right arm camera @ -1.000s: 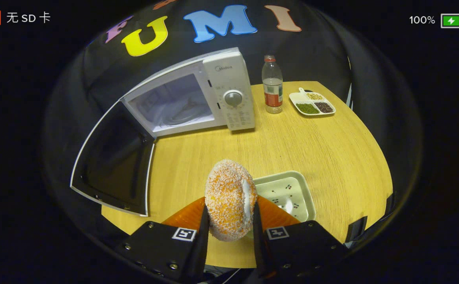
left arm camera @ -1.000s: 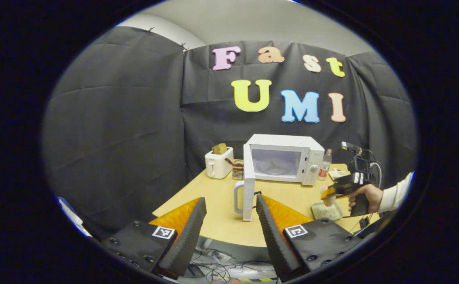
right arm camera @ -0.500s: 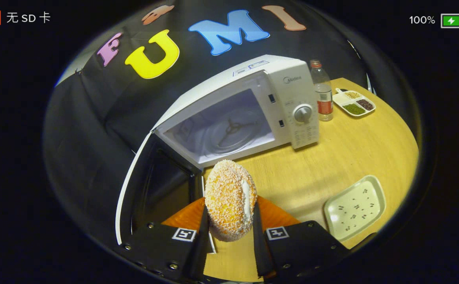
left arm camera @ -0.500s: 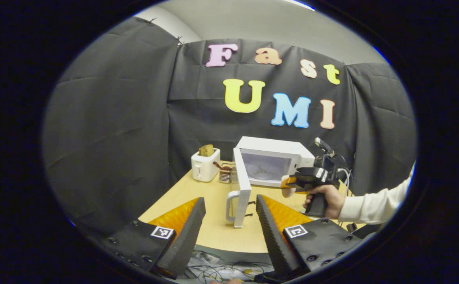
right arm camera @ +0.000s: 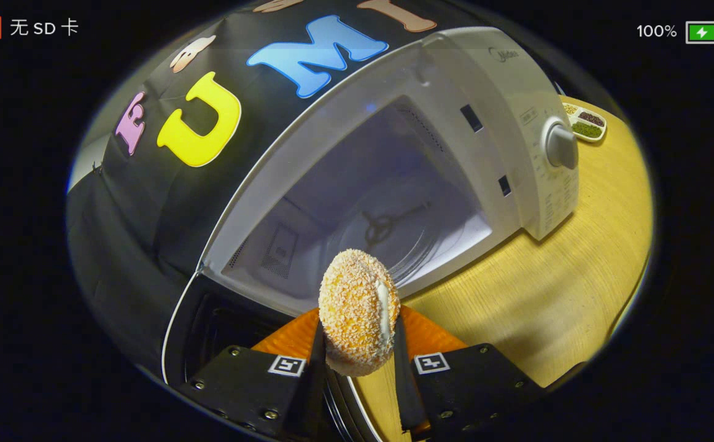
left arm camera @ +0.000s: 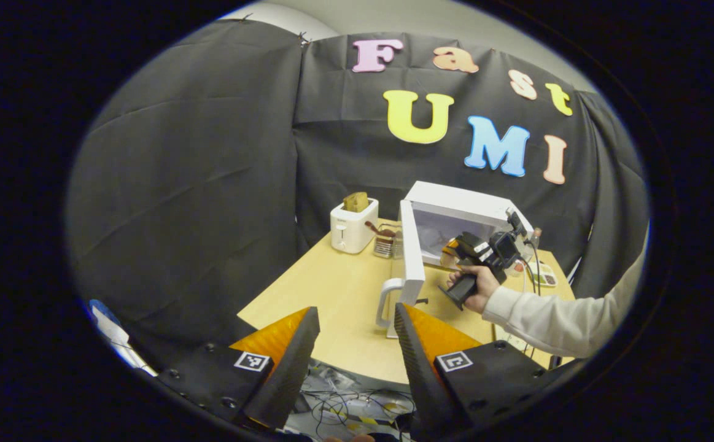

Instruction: Open the microwave oven with the left hand, put the food in, and close the microwave oven.

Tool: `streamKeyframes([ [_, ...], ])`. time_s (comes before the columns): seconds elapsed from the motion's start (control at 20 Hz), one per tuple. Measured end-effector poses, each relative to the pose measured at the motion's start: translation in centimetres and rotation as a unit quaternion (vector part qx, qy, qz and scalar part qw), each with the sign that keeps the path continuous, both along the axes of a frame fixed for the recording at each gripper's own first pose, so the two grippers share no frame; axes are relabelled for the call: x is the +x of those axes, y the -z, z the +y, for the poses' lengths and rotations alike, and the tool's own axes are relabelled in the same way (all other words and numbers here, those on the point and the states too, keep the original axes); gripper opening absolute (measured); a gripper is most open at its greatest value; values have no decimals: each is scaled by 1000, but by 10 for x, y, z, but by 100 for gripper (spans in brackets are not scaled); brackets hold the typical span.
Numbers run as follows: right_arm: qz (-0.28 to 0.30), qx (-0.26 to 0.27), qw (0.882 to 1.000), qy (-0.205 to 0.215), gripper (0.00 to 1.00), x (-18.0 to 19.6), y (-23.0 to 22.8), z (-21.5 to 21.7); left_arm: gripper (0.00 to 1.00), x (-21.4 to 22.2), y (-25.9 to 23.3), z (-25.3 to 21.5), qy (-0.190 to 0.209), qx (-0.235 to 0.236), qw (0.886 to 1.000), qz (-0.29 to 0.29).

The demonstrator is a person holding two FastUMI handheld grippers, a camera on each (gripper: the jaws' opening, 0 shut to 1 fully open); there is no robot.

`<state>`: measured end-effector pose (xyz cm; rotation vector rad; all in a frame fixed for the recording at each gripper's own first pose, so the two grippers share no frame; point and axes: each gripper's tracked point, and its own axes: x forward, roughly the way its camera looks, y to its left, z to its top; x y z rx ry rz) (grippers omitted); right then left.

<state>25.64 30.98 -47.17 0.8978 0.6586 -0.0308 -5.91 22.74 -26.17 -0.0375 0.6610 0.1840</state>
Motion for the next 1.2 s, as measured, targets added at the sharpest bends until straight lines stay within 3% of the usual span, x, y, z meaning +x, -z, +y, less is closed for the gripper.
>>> streamKeyframes([
  [0.05, -1, 2, 1000, 4, 49, 8, 5, 0, 88, 3, 0, -1, -5, 5, 1000, 5],
  [0.15, -8, 12, 1000, 19, 49, 20, 10, -2, 80, 9, 0, -4, -15, 5, 1000, 15],
  [0.2, -8, 18, 999, 28, 49, 28, 14, -3, 80, 12, 1, -6, -21, 6, 1000, 20],
  [0.25, -6, 22, 999, 37, 49, 36, 18, -3, 87, 14, 4, -6, -24, 9, 999, 23],
  [0.3, -8, 26, 999, 46, 49, 44, 19, -4, 87, 16, 4, -9, -25, 10, 999, 26],
  [0.35, -10, 30, 998, 54, 49, 52, 21, -3, 80, 17, 6, -10, -26, 15, 999, 32],
  [0.45, -19, 37, 996, 77, 51, 67, 21, -4, 83, 18, 9, -9, -30, 28, 998, 43],
  [0.7, -39, 20, 988, 151, 52, 97, 29, -20, 84, 17, 14, -6, -45, 30, 997, 54],
  [0.8, -32, 8, 984, 174, 57, 104, 37, -28, 82, 17, 18, -6, -46, 31, 997, 60],
  [1.0, -38, -3, 981, 188, 64, 111, 45, -29, 86, 19, 27, -9, -49, 21, 996, 70],
  [1.15, -35, -7, 981, 193, 71, 116, 44, -27, 81, 22, 30, -9, -42, 24, 996, 70],
  [1.2, -34, -7, 980, 194, 71, 118, 44, -26, 86, 23, 30, -9, -41, 24, 996, 70],
])
